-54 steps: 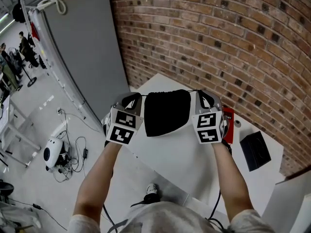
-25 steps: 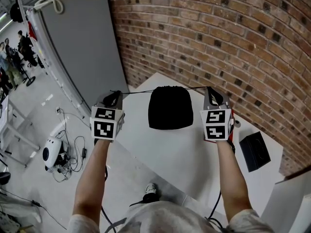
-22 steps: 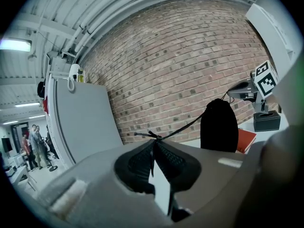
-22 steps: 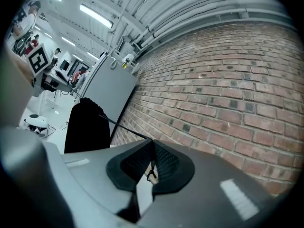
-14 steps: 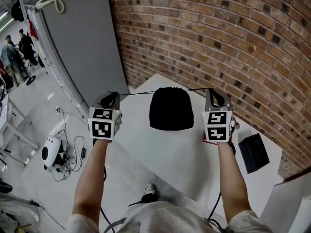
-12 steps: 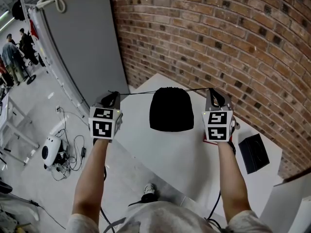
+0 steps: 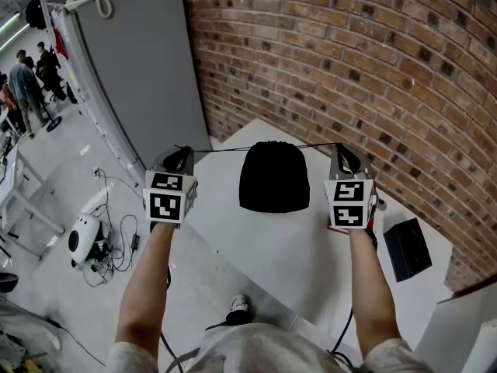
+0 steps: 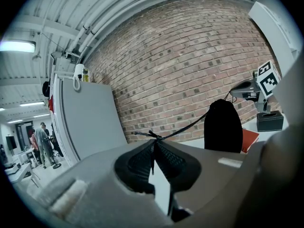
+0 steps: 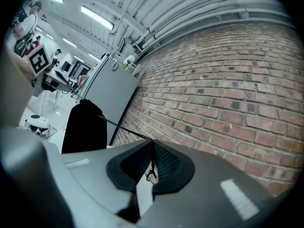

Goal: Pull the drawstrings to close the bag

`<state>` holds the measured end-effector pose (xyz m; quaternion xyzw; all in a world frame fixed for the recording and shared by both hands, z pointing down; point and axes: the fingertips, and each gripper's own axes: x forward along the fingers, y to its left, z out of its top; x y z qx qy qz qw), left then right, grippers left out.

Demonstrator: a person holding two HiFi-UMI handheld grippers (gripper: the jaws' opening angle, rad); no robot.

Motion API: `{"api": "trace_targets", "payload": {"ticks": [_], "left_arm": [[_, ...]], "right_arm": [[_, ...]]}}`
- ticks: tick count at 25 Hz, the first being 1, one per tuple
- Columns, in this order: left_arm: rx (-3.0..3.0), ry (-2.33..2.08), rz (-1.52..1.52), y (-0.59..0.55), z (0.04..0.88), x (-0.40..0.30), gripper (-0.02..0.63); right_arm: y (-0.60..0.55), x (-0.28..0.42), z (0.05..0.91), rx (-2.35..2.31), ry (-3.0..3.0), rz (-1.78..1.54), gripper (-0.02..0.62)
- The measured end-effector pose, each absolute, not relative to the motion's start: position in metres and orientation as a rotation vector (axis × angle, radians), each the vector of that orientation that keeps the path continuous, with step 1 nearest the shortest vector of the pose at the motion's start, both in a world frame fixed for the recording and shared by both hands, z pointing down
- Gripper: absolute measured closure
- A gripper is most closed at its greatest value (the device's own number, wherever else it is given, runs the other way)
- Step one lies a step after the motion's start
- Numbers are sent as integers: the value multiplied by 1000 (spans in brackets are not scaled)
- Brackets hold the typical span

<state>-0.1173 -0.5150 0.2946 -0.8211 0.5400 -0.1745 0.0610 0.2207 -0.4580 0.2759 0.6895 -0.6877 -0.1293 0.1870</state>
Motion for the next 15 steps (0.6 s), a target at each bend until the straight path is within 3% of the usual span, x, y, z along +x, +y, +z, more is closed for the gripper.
{"api": "trace_targets", "payload": {"ticks": [15], "left_arm": [[-2473,1649,-513,-515,292,-125,601]], "right_arm": [[-459,214,268,1939,-1945,-391,584]]}}
